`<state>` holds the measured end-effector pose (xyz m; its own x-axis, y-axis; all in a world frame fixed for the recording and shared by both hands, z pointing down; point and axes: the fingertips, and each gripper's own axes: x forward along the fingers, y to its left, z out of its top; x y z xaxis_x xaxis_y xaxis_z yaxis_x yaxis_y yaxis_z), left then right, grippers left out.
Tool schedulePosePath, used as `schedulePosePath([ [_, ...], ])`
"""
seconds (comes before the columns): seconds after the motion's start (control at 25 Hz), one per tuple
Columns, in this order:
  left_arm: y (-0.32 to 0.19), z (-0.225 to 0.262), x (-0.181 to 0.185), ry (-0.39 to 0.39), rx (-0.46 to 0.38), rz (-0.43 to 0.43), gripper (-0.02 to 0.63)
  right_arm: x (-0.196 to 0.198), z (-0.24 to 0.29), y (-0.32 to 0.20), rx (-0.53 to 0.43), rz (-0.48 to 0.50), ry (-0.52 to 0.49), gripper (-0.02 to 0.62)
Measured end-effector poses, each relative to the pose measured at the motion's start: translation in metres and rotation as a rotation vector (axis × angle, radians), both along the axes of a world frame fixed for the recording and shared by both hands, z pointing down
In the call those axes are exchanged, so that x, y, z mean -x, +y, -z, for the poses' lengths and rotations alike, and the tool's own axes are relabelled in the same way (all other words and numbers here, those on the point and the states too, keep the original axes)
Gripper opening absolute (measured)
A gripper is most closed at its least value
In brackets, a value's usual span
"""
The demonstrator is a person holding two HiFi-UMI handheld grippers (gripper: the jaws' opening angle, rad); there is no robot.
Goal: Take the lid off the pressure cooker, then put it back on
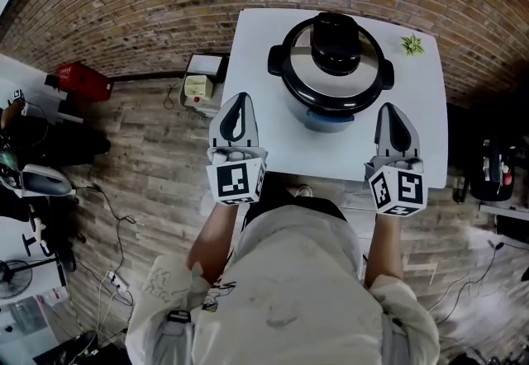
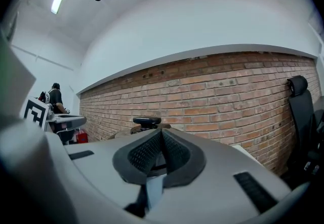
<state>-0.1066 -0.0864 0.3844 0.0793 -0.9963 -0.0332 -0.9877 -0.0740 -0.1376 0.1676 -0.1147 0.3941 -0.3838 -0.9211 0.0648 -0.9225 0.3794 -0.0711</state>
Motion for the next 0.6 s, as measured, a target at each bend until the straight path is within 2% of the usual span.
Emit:
schedulePosePath([
  [0.36, 0.002, 0.0028, -0.0034, -0.024, -0.013, 0.011, 0.015, 0.0068, -0.0027, -0.001, 0.015, 0.026, 0.057, 0.017],
  [0.6, 0.0009, 0.0062, -0.0037, -0.024, -0.015, 0.013, 0.015, 0.0047, 0.0056, -0.002, -0.017, 0.016, 0.056, 0.017],
])
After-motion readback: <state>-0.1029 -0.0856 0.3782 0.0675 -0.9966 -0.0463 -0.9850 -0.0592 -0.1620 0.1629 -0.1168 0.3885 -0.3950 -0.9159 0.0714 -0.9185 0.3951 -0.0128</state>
